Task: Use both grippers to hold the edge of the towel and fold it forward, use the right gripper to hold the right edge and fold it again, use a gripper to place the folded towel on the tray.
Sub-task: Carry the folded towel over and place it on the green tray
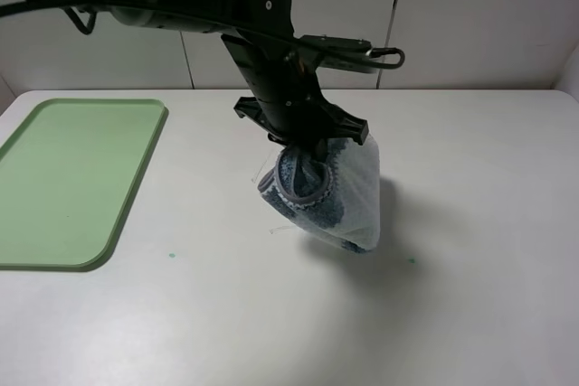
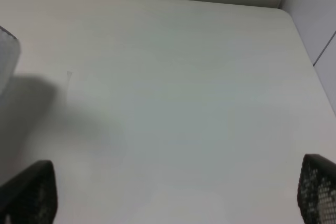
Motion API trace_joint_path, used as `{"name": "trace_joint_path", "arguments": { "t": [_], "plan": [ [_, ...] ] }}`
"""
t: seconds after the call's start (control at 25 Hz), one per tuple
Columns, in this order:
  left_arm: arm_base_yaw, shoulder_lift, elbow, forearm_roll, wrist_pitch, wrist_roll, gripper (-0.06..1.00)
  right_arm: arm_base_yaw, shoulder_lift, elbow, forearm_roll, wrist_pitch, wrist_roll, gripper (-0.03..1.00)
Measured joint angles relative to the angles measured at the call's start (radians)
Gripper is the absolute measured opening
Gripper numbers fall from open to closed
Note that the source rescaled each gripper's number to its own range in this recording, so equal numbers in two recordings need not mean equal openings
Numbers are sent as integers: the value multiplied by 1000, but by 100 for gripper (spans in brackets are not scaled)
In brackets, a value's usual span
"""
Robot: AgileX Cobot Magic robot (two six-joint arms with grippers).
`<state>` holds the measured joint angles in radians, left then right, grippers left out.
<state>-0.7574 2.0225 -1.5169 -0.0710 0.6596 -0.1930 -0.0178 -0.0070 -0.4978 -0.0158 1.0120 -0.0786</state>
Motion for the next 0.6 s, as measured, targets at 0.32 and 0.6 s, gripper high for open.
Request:
{"name": "trace_joint_path", "arguments": {
  "t": [0.32,0.6],
  "plan": [
    [103,-153,197,4,-25,22,19,0,0,0,0,-1,0,100],
    [234,-301,364,7,-49,55,19,0,0,0,0,-1,0,100]
  ]
}}
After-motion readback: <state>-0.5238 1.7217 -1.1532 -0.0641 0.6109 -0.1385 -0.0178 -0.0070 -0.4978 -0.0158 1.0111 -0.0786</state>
